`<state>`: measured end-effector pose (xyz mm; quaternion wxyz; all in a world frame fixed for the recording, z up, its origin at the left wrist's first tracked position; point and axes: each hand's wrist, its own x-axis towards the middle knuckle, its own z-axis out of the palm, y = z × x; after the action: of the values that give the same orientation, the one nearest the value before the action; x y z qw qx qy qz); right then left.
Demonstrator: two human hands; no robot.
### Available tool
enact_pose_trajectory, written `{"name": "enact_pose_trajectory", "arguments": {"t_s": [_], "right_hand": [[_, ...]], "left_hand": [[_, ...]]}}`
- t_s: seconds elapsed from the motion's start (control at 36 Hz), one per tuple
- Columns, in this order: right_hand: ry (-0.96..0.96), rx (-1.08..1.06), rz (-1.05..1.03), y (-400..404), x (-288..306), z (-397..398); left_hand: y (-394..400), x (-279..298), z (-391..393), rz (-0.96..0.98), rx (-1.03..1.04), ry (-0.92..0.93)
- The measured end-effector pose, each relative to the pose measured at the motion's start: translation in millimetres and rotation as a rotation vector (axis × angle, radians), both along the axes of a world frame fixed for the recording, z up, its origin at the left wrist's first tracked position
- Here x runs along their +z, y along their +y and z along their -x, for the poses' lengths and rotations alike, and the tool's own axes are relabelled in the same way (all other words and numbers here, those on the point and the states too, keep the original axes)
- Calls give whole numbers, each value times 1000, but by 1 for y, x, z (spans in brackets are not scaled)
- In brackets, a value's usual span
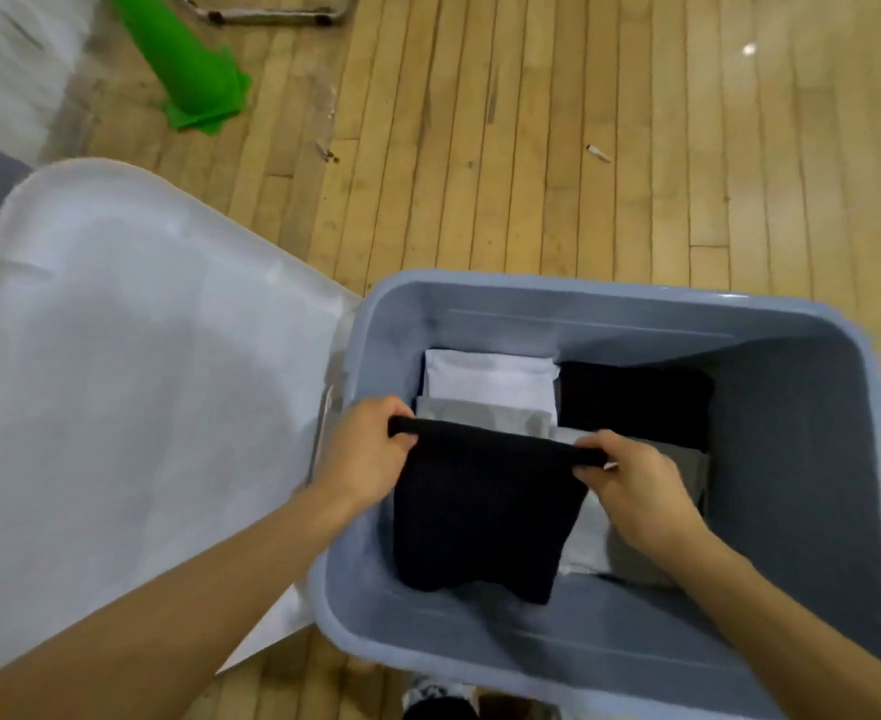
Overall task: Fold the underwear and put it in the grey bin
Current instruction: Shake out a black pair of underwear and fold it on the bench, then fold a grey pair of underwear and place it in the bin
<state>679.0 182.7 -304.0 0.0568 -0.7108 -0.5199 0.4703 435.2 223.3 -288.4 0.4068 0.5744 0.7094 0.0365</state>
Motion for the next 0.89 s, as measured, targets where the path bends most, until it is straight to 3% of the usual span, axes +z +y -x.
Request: {"name": "enact_pose_trajectory", "arguments": {"t_s": [0.25, 0.33, 0.42, 0.53, 0.72, 0.81, 0.89], "right_hand": [[-169, -210, -161, 110, -152, 16], [-322, -88, -333, 91, -171, 37], [-308, 208, -522, 60, -191, 54], [-262, 437, -403, 60, -224, 51], [-303, 497, -292, 66, -263, 44], [-239, 473, -189, 69, -241, 52], [-201, 472, -174, 65, -183, 54]], "left_hand": [[73, -149, -50, -290, 91, 324], [53, -185, -59, -340, -142, 331], [37, -200, -55, -252, -379, 288], [50, -222, -48, 29, -478, 331], [61, -254, -49, 123, -539, 330], [52, -242, -41, 130, -537, 292], [30, -194, -33, 66, -527, 208]]}}
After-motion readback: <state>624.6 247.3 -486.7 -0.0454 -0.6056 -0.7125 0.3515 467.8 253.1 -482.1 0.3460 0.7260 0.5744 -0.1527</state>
